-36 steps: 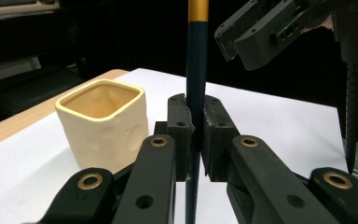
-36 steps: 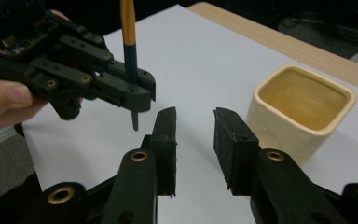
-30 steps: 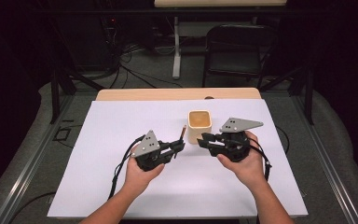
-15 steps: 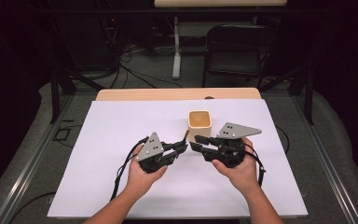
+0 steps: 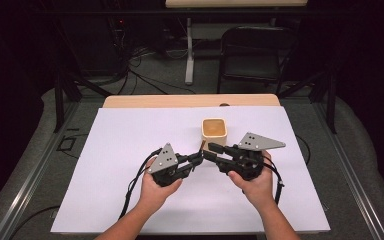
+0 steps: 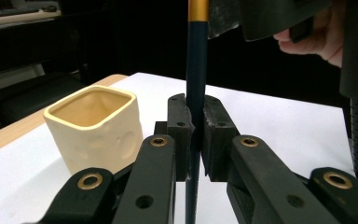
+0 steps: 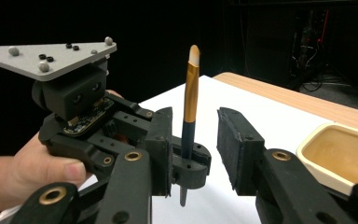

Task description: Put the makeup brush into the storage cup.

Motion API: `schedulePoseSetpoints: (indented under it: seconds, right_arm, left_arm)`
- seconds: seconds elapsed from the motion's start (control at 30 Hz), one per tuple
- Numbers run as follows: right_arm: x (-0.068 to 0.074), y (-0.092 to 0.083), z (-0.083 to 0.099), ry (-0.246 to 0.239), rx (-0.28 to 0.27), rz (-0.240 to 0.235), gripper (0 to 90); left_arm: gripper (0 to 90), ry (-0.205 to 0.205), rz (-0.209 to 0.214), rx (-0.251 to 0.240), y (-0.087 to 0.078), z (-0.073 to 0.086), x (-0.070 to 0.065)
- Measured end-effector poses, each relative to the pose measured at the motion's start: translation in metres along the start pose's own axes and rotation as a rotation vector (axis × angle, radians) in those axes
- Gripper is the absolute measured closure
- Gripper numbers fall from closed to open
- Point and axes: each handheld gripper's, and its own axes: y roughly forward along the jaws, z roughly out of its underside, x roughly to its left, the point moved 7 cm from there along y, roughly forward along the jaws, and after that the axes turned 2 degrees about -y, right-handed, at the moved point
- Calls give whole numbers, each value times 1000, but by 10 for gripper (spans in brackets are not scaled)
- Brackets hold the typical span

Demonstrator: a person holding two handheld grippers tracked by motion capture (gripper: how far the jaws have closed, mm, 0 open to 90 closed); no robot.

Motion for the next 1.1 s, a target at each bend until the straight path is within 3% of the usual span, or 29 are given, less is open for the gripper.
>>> schedulePoseSetpoints:
  seconds: [0.23, 0.4, 0.77, 1.1]
  right_arm:
    - [-4, 4, 4, 67, -60, -13, 680]
    - [-3, 3, 2, 65, -117, -3, 709]
    - [-3, 5, 1, 51, -132, 9, 739]
    - [-4, 7, 3, 34, -114, 31, 797]
  left_arm:
    - [835, -20, 18, -13, 4, 0, -3]
    - [835, -28, 20, -20, 5, 0, -3]
    - [835, -37, 30, -13, 8, 3, -5]
    - [834, -33, 34, 2, 10, 5, -7]
